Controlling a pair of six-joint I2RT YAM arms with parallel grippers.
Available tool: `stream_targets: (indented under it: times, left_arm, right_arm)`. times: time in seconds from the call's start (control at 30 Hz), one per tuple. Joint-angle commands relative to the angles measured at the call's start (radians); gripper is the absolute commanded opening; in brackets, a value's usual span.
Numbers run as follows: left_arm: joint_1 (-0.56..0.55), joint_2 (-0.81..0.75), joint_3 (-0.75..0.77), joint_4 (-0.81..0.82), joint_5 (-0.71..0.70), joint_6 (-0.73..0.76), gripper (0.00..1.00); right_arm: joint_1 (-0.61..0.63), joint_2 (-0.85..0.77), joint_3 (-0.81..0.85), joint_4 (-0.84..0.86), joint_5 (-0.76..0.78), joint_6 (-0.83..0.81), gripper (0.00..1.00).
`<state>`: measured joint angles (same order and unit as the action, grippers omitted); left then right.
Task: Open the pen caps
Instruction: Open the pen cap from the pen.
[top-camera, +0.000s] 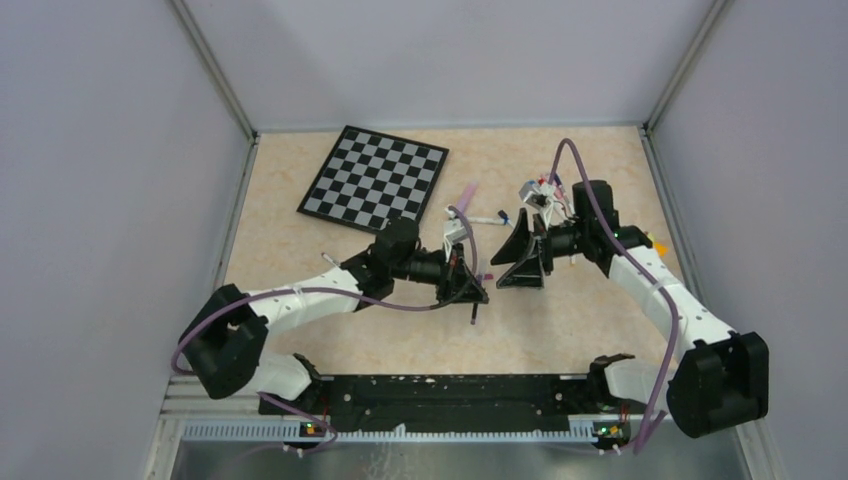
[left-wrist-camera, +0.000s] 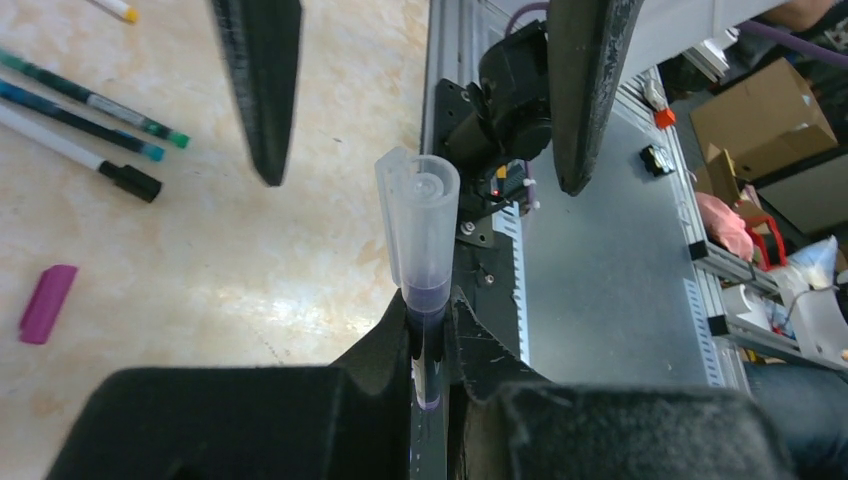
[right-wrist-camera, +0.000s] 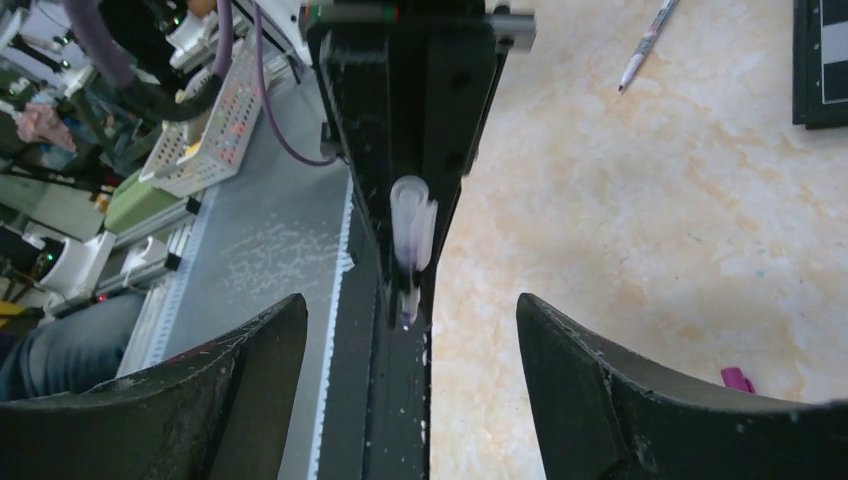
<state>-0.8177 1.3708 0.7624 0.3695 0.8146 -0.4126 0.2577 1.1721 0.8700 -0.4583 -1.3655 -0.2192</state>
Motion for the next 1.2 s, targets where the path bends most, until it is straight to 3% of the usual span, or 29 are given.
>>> stream_targets:
  times: [0.0,0.2,0.47,0.87,1.07,1.17]
  left_arm:
    - [-0.038,0.038,0.065,0.039,0.078,0.016,0.05]
    - [-0.063,0.084,0.081,0.069,0.118,-0.005,0.06]
    - [-0.069,0.096,0.077,0.093,0.133,-0.025,0.06]
    - [-0.075,0.114,0.071,0.133,0.132,-0.057,0.09]
    - [-0.075,0.112,0.065,0.155,0.121,-0.072,0.09]
    - [-0.075,0.112,0.061,0.162,0.119,-0.079,0.09]
  right_arm:
    - [-0.008,0.008,-0.017,0.192,-0.062,0.156,0.74]
    - [-0.003,0.016,-0.039,0.23,-0.096,0.171,0.72]
    - [0.015,0.009,-0.096,0.417,-0.179,0.31,0.5]
    - [0.05,0.015,-0.122,0.509,-0.181,0.386,0.38]
    - [0.059,0.015,-0.143,0.575,-0.191,0.434,0.22]
    - [0.06,0.015,-0.155,0.631,-0.21,0.482,0.05]
